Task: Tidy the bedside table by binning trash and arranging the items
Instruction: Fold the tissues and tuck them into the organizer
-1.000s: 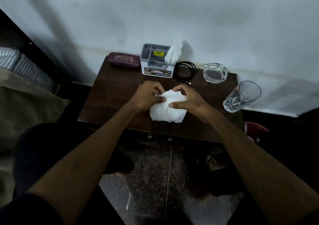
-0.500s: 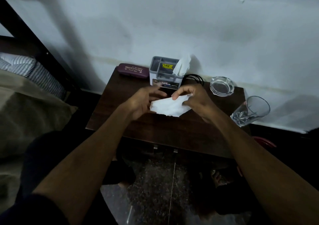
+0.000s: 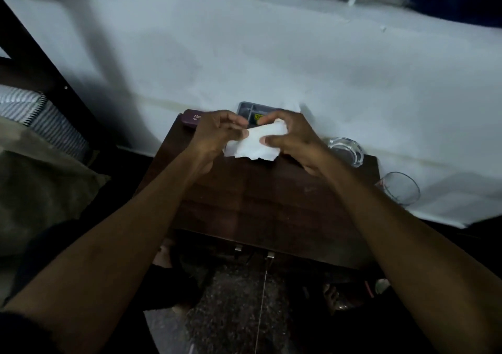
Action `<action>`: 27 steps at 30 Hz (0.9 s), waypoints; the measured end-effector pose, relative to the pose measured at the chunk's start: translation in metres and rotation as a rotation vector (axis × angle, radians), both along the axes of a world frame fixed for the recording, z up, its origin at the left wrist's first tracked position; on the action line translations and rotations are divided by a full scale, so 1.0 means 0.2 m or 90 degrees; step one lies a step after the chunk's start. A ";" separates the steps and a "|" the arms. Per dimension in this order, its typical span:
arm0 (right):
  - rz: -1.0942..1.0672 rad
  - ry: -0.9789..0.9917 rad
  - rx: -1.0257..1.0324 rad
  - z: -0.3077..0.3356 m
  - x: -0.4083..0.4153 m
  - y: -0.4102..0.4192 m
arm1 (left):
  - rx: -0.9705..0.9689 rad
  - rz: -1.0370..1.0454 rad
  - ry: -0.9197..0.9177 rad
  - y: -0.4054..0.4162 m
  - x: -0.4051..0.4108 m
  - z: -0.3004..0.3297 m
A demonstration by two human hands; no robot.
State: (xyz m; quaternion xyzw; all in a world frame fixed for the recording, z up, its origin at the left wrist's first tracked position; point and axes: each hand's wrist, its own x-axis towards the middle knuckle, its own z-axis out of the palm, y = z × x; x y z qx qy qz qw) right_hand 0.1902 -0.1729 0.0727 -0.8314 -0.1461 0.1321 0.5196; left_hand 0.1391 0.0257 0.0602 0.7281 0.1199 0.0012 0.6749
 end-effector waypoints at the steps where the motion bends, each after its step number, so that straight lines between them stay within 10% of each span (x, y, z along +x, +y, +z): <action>1: 0.002 -0.046 -0.039 0.03 0.02 0.02 | -0.009 0.014 -0.001 0.01 0.01 0.01; 10: 0.005 -0.406 -0.352 0.32 0.38 0.12 | -0.085 0.065 0.062 0.11 -0.05 -0.08; 27: 0.161 -0.425 -0.529 0.12 0.52 0.19 | -0.070 -0.061 0.071 0.10 0.03 -0.14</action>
